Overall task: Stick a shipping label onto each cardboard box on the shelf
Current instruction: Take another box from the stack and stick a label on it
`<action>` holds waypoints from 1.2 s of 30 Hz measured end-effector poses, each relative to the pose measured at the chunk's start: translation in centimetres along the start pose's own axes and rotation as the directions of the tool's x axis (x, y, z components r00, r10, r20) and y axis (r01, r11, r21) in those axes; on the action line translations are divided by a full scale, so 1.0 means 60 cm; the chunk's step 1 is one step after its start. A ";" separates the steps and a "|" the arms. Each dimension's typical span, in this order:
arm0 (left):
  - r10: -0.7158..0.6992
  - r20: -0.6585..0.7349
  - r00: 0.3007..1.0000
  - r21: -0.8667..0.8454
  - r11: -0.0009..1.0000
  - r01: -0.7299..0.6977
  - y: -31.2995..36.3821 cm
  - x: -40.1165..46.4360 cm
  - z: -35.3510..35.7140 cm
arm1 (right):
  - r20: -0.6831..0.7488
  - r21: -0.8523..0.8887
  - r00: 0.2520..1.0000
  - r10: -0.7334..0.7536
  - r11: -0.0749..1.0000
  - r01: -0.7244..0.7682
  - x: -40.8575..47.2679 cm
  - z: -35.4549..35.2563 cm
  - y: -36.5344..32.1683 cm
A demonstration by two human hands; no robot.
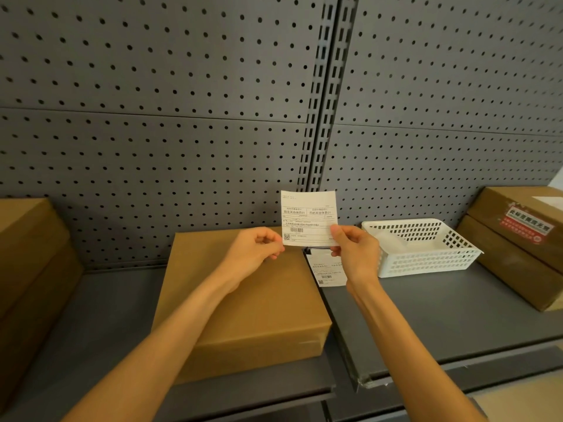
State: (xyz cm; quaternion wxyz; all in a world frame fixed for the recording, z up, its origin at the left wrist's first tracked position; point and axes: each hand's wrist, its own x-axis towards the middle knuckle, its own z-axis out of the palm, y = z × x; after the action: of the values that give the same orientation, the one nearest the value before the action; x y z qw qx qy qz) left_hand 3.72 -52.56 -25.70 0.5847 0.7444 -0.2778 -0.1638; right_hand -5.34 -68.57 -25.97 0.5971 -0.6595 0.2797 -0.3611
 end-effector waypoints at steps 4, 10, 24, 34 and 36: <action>0.011 0.011 1.000 0.014 1.000 -0.011 -0.001 0.001 0.000 | 0.012 -0.006 1.000 0.002 1.000 -0.002 0.003 0.001 0.008; 0.033 -0.001 0.999 -0.038 0.999 -0.033 -0.004 0.001 -0.001 | 0.037 -0.079 0.999 0.004 0.997 -0.001 0.008 0.007 0.023; 0.033 0.025 0.999 0.056 0.998 -0.035 -0.013 0.008 0.006 | 0.142 -0.317 0.985 -0.101 0.938 0.142 0.007 0.013 0.031; 0.108 0.040 0.993 0.043 0.993 -0.110 -0.033 0.018 0.006 | 0.458 -0.268 0.860 -0.223 0.888 0.373 -0.025 0.038 0.025; 0.119 0.040 0.992 0.048 0.992 -0.120 -0.034 0.019 0.007 | 0.467 -0.270 0.853 -0.235 0.880 0.390 -0.026 0.038 0.026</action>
State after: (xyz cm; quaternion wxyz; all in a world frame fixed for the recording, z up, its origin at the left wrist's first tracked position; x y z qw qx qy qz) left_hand 4.82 -53.24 -27.66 0.5693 0.7378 -0.3366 -0.1350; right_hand -4.27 -66.19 -27.79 0.4458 -0.8553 0.0920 -0.2475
